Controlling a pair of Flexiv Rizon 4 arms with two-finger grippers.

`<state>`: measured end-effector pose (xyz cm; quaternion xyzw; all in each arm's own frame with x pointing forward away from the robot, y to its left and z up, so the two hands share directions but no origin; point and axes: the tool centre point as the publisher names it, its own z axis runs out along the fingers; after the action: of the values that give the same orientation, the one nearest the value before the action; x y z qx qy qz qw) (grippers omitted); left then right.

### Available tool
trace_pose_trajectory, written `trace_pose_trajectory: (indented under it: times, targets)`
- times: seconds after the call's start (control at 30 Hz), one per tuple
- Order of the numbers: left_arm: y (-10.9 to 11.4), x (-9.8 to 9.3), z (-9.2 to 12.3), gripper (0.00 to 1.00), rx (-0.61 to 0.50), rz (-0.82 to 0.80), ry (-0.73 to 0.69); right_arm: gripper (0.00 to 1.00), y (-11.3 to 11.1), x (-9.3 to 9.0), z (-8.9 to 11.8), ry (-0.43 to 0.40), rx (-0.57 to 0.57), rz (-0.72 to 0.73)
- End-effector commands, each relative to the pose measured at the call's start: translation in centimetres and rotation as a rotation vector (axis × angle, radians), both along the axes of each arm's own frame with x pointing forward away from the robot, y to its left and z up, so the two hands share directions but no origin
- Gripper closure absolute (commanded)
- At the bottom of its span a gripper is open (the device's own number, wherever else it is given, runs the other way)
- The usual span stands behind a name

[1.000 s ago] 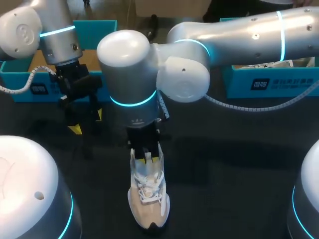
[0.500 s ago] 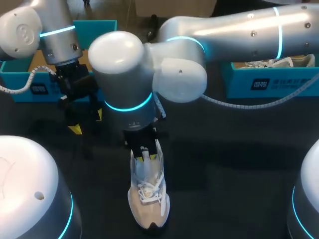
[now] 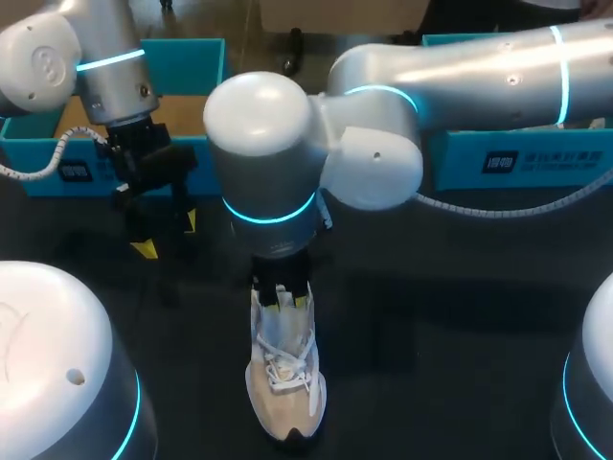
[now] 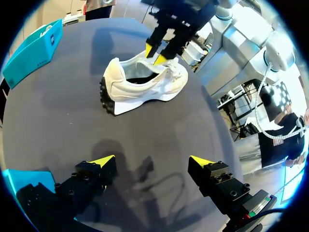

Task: Take the shoe out of the shoebox, open the shoe tongue, remove and reinsert the insole, then place the shoe into the shoebox

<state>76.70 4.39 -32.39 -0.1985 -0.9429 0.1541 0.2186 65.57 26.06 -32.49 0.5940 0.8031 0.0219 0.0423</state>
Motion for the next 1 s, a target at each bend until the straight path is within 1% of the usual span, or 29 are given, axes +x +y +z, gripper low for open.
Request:
trace_pose_trajectory:
  times: [0.03, 0.1, 0.13, 0.2, 0.23, 0.3, 0.33, 0.37, 0.4, 0.47, 0.5, 0.57, 0.7, 0.73, 0.9, 0.93, 1.0]
  targets:
    - [0.1, 0.0, 0.0, 0.0, 0.0, -0.001, -0.002, 0.71, -1.6, 0.7, 1.4, -0.016, 0.033, 0.195]
    - [0.1, 0.0, 0.0, 0.0, 0.0, -0.001, -0.002, 0.69, -1.8, 1.1, 1.7, -0.022, 0.001, 0.294]
    - [0.3, -0.1, 0.3, 0.0, -0.002, -0.002, -0.001, 0.69, -1.9, 1.4, 1.8, -0.024, 0.001, 0.365]
    - [0.7, -0.3, 0.6, 0.0, -0.021, -0.016, 0.0, 0.64, -2.0, 1.8, 2.0, -0.029, -0.016, 0.447]
    - [0.9, -0.4, 0.9, 0.0, -0.02, -0.015, 0.0, 0.62, -2.1, 2.0, 2.0, -0.026, -0.019, 0.515]
    - [1.2, -0.6, 1.2, 0.0, -0.024, -0.013, -0.006, 0.53, -2.2, 2.4, 2.1, -0.039, -0.024, 0.601]
    - [1.5, -0.8, 1.5, 0.0, -0.027, -0.014, -0.01, 0.44, -2.3, 2.6, 2.2, -0.043, -0.025, 0.656]
    - [1.8, -0.8, 1.7, 0.0, -0.032, -0.016, -0.016, 0.08, -2.4, 2.9, 2.3, -0.051, -0.02, 0.706]
    - [2.0, -0.9, 1.8, 0.0, -0.036, -0.018, -0.017, 0.0, -2.4, 3.0, 2.4, -0.058, -0.02, 0.726]
    - [2.6, -1.1, 2.2, 0.0, -0.039, -0.017, -0.034, 0.0, -2.7, 3.5, 2.6, -0.078, -0.006, 0.821]
    - [2.8, -1.1, 2.3, 0.0, -0.04, -0.017, -0.036, 0.0, -2.8, 3.7, 2.7, -0.081, -0.007, 0.832]
    - [3.4, -1.2, 2.6, 0.0, -0.054, -0.032, -0.042, 0.0, -2.9, 4.2, 2.8, -0.099, -0.014, 0.946]
    - [4.3, -1.0, 2.7, 0.0, -0.071, -0.042, -0.048, 0.0, -2.4, 5.0, 2.8, -0.115, -0.018, 1.077]
    - [4.7, -0.8, 2.8, 0.0, -0.084, -0.055, -0.052, 0.0, -2.2, 5.3, 2.8, -0.108, -0.019, 1.117]
    - [6.6, 0.8, 3.3, 0.0, -0.119, -0.091, -0.067, 0.0, -2.2, 5.3, 2.8, -0.108, -0.019, 1.117]
    - [7.2, 1.3, 3.4, 0.0, -0.121, -0.073, -0.067, 0.0, -2.2, 5.3, 2.8, -0.108, -0.019, 1.117]
    - [7.9, 1.6, 3.6, 0.0, -0.133, -0.089, -0.07, 0.0, -2.2, 5.3, 2.8, -0.108, -0.019, 1.117]
